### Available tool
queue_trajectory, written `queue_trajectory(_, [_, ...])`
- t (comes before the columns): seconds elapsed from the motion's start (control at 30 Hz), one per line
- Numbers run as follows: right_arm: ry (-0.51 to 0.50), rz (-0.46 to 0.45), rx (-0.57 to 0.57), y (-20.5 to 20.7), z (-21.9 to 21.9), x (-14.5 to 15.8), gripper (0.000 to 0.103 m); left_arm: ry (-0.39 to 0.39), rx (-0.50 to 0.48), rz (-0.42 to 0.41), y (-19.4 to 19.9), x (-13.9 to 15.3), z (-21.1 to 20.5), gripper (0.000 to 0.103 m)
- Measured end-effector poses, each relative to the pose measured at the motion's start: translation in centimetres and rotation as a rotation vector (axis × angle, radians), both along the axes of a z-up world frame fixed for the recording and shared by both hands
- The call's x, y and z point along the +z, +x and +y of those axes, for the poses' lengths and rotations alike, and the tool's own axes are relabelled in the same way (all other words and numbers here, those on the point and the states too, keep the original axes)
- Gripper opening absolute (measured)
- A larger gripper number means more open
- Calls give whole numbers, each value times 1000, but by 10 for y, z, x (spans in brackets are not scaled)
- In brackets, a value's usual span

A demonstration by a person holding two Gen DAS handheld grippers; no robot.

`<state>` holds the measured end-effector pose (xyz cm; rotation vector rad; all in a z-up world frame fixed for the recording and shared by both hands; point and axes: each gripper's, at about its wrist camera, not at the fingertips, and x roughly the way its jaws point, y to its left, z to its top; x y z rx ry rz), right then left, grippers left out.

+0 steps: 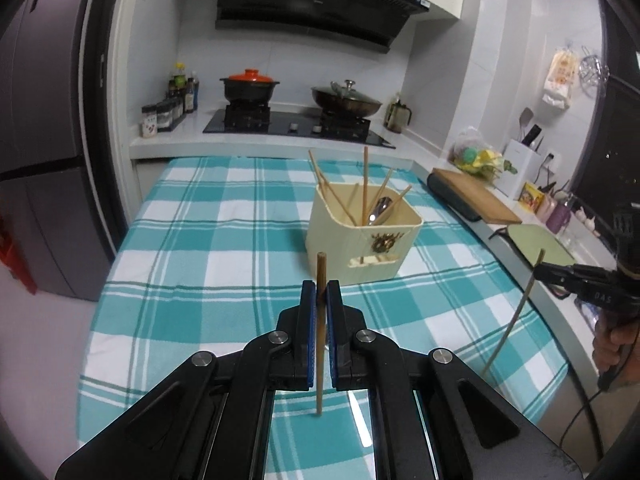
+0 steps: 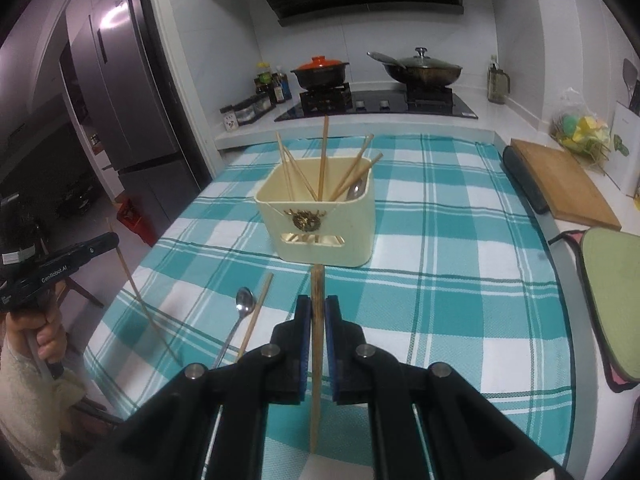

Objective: Organize utensils
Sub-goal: 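Carry the chopstick to the holder with the right tool while the left tool grasps another chopstick, then lower both held chopsticks into the cream holder and open both tools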

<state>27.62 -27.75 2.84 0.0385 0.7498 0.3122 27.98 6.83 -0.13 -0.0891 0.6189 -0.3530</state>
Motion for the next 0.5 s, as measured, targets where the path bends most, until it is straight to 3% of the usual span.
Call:
queue_trajectory(0.3, [-48,-152,4,-30,10,28,7,-18,-34,-57,-15,21,-14,3])
queue_trajectory(0.5, [-52,-202,-12,-37,6,43,7,-38,-42,-93,-22,36,-16,3])
